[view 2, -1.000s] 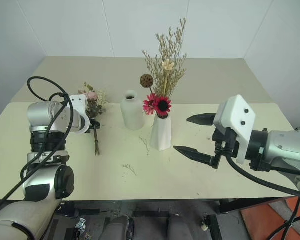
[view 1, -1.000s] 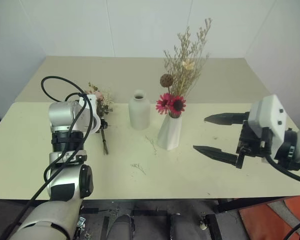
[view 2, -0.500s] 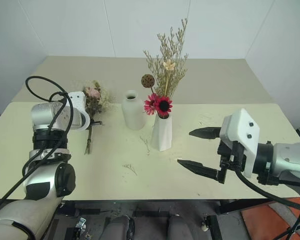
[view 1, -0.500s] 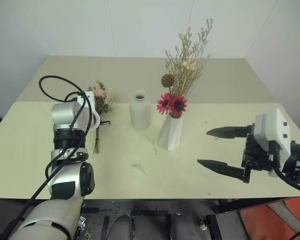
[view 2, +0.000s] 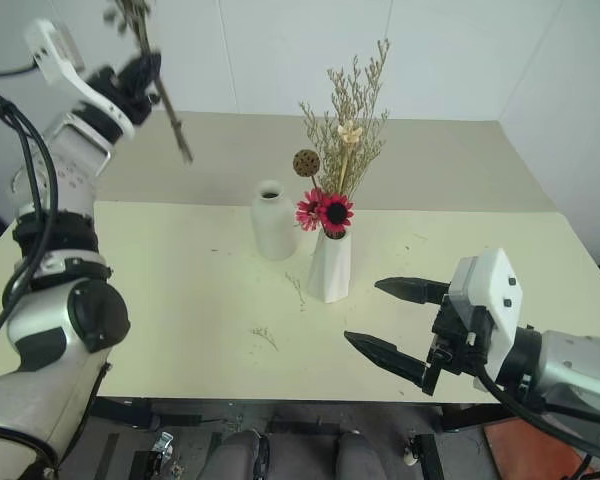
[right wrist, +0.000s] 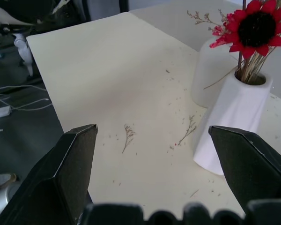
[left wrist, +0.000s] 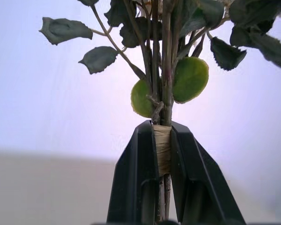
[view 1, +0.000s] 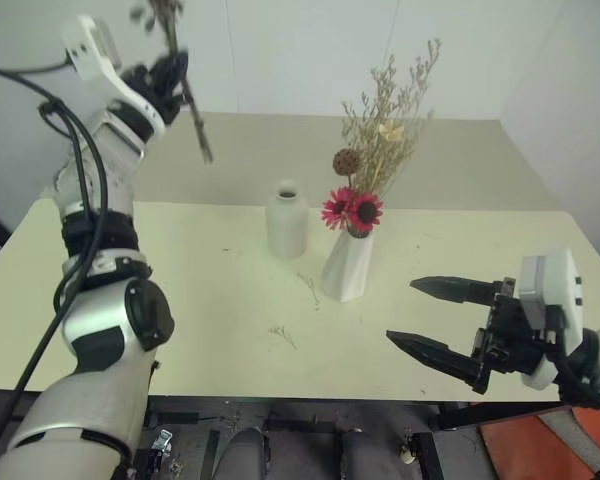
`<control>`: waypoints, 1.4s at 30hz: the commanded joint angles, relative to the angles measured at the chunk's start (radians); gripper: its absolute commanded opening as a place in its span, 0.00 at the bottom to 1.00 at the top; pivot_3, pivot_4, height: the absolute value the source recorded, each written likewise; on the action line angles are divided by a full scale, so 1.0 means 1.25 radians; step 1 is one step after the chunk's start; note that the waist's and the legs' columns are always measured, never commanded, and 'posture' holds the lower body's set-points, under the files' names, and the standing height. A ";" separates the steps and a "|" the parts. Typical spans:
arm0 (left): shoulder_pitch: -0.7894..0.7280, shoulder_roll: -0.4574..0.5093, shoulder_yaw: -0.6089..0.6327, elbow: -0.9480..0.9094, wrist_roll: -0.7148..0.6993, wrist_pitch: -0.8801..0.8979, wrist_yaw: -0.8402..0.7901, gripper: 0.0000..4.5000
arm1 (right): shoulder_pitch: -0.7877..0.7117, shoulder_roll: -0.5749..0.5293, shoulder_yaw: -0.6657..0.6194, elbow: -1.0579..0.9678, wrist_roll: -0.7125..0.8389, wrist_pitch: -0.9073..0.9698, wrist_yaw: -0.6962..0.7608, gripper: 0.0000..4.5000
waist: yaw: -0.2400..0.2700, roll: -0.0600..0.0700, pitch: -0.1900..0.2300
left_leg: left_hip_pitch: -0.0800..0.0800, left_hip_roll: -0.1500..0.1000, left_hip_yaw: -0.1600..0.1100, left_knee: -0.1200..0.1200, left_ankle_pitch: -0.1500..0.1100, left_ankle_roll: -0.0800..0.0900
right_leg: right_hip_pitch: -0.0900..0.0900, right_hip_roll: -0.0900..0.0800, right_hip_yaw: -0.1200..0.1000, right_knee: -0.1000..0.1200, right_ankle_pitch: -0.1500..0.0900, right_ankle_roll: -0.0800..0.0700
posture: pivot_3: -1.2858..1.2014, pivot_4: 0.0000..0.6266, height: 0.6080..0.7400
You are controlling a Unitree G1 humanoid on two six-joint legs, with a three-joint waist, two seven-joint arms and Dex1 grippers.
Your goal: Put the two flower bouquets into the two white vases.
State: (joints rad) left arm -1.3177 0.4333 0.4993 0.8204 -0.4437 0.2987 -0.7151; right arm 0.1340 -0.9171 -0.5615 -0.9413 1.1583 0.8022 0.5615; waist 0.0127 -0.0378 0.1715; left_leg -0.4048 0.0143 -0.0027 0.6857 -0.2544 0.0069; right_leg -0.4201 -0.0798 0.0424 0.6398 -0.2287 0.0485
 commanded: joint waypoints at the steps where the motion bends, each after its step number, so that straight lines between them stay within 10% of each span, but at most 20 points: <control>1: -0.079 -0.016 0.045 0.151 -0.079 -0.096 -0.173 0.03 | 0.049 0.031 -0.018 -0.060 0.007 -0.035 -0.059 1.00 | -0.002 0.000 0.000 | 0.000 0.000 0.000 0.000 0.000 0.000 | 0.000 0.000 0.000 0.000 0.000 0.000 | 0.52 0.24 1.00; 42: -0.001 -0.112 -0.042 0.333 0.011 -0.275 -0.357 0.03 | 0.159 -0.031 -0.028 -0.085 0.009 -0.132 -0.150 1.00 | -0.019 -0.001 0.000 | -0.001 0.001 -0.001 0.006 -0.001 0.001 | 0.000 0.001 0.001 0.001 0.000 0.000 | 0.52 0.24 1.00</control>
State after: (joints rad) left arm -1.3138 0.2915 0.4516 1.2470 -0.4314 -0.0212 -1.1442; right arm 0.3333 -0.9500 -0.5809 -1.0247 1.1676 0.6556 0.3814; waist -0.0106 -0.0386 0.1718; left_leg -0.4057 0.0152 -0.0036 0.6929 -0.2551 0.0083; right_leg -0.4201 -0.0781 0.0433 0.6415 -0.2288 0.0490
